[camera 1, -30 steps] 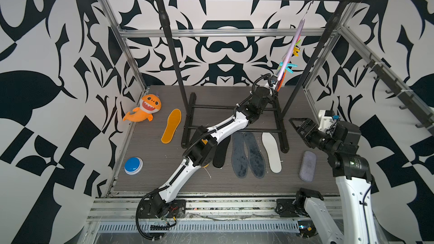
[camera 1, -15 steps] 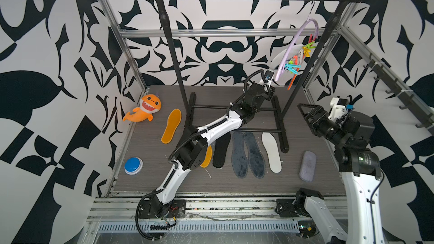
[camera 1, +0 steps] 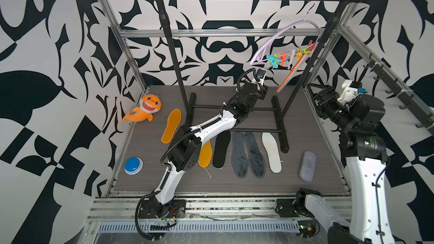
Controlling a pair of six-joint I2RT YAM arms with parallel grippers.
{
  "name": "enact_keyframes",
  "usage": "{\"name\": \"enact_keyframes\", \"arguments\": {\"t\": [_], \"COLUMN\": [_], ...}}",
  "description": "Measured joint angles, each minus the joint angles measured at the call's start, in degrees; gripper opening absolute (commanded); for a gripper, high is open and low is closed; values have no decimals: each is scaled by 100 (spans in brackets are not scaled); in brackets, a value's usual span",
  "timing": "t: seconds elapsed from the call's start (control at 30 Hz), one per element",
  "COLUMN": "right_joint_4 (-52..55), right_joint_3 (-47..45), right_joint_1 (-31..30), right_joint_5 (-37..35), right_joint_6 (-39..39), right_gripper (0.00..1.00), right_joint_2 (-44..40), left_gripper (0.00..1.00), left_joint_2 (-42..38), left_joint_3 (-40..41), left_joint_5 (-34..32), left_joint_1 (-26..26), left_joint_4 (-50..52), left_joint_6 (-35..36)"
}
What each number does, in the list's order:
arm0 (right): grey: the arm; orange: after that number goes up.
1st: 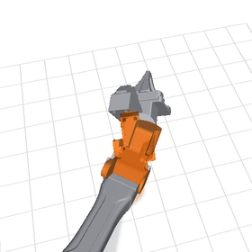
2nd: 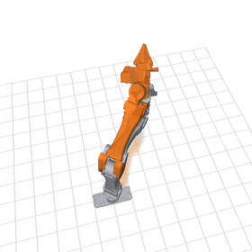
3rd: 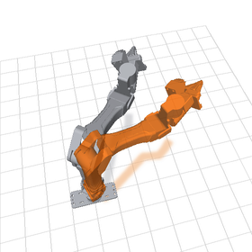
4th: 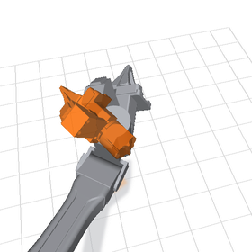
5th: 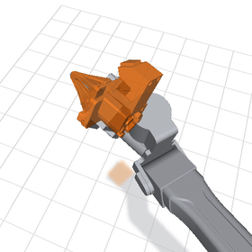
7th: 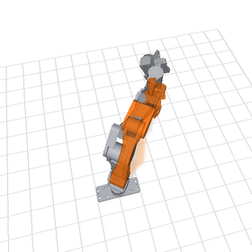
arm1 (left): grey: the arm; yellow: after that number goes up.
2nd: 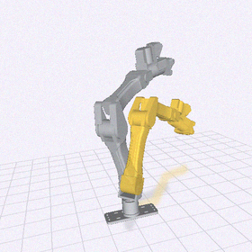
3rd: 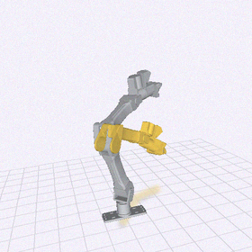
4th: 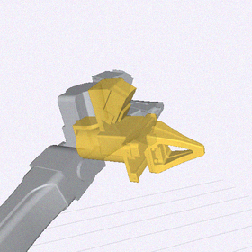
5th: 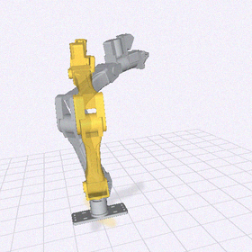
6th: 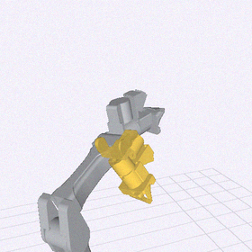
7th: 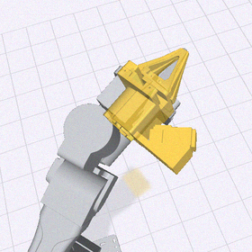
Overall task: Take the shoe insoles off the hanger
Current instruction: Move the hanger to the clothesline.
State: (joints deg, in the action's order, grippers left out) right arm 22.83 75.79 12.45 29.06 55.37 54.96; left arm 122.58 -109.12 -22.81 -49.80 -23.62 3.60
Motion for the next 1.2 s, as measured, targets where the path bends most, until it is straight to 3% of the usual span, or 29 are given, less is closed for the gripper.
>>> {"name": "enact_keyframes", "arguments": {"t": [0.23, 0.7, 0.93, 1.2], "right_joint_4": [-501, -2142, -2140, -1882], "right_joint_3": [293, 514, 964, 1403], "right_joint_1": [37, 59, 17, -494], "right_joint_5": [-111, -223, -236, -205], "right_joint_6": [649, 2800, 2955, 2492], "right_gripper": [78, 74, 73, 78], "right_joint_2": [389, 1515, 1738, 1504], "left_gripper": [0, 0, 0, 0], "left_joint_2": [-289, -372, -372, -372], "left_joint_3": [203, 205, 205, 205], "left_joint_5": [4, 125, 168, 190], "left_joint_1": [118, 289, 304, 304], "left_joint_4": [-94, -81, -70, -70], "left_joint_6": [-70, -227, -245, -289]}}
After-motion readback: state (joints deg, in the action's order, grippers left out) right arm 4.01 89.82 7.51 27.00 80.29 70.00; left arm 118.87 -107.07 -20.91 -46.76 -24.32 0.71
